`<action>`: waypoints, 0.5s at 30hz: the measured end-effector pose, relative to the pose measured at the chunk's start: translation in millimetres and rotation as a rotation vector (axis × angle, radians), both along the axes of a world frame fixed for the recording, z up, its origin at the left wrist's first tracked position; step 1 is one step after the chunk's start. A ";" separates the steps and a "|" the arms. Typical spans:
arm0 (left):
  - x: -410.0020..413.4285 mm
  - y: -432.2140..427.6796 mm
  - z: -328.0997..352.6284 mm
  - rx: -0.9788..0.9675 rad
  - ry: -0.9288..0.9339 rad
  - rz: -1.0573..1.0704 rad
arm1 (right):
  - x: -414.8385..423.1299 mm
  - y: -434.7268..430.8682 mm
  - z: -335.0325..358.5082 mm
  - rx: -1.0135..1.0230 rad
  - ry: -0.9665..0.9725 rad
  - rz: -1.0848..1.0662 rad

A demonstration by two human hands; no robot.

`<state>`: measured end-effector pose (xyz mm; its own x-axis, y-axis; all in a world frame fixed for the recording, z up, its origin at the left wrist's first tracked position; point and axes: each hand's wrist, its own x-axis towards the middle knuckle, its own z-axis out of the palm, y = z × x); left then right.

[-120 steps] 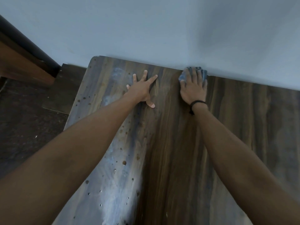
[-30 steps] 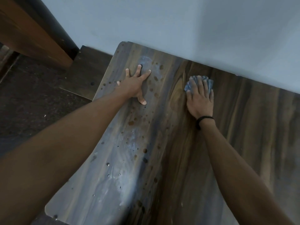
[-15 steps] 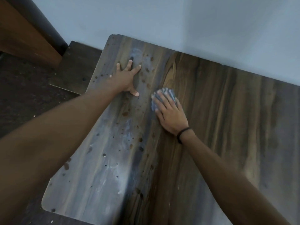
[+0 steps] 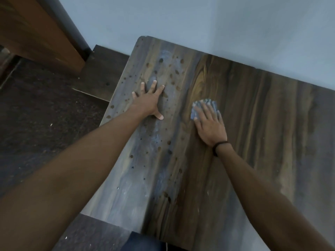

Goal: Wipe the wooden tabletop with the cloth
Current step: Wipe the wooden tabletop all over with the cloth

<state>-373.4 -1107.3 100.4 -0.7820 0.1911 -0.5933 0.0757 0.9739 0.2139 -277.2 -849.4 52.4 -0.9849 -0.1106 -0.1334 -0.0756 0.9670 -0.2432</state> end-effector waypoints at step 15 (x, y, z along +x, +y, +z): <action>107.1 -26.8 -8.4 -0.010 -0.157 0.091 | 83.2 -48.8 -5.1 -0.042 0.009 0.218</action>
